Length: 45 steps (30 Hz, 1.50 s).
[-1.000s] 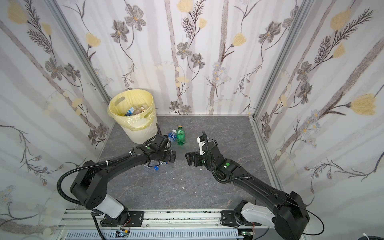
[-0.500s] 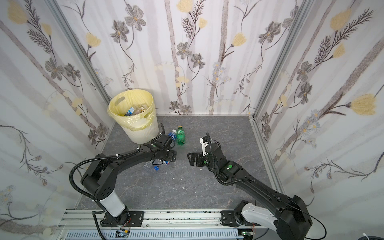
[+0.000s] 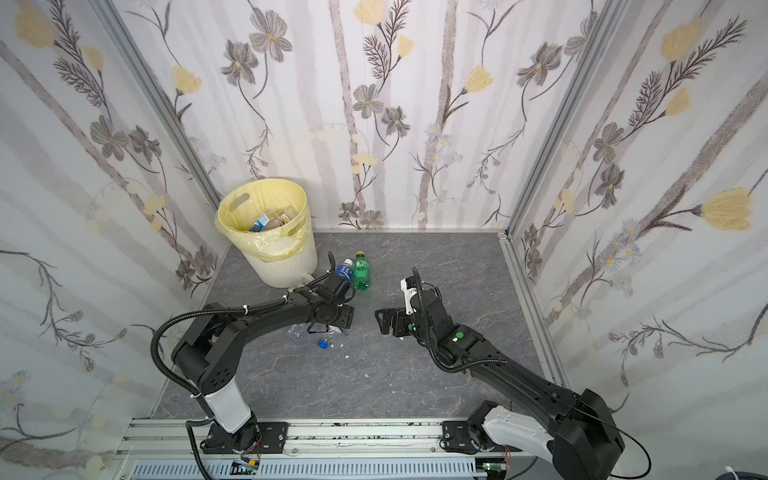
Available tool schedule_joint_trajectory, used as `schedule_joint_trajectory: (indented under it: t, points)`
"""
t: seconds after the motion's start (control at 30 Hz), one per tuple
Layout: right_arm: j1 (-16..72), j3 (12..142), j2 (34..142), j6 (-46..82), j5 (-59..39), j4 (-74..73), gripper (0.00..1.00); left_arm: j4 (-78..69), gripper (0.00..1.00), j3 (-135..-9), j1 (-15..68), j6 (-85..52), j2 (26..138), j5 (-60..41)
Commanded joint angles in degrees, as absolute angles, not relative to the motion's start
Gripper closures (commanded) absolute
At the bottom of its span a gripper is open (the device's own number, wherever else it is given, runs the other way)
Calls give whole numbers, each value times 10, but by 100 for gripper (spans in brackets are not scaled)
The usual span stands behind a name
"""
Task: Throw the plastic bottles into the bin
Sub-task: 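Close the left gripper on the Pepsi bottle and lift it, then carry the Pepsi bottle over the bin with the left gripper and release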
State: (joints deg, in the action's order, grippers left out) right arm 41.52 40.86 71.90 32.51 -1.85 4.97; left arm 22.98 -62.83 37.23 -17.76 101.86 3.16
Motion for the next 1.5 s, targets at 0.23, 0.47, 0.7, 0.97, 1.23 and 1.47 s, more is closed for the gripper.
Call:
schedule_joint_trajectory:
  t: [0.23,0.47,0.7,0.97,1.23,1.47]
  points:
    - [410,404,719,333,-29,22,0,232,43,-633,378,-181,1027,29]
    - [409,409,722,332,-35,20,0,233,46,-648,378,-192,1005,11]
    - [409,427,722,325,-40,26,0,251,46,-696,377,-206,976,-19]
    - [409,498,730,305,-49,33,0,292,46,-787,369,-207,944,-11]
    - [414,557,746,278,-77,11,0,340,45,-872,332,-179,918,8]
    - [427,633,795,256,-94,15,0,385,45,-964,275,-144,909,31]
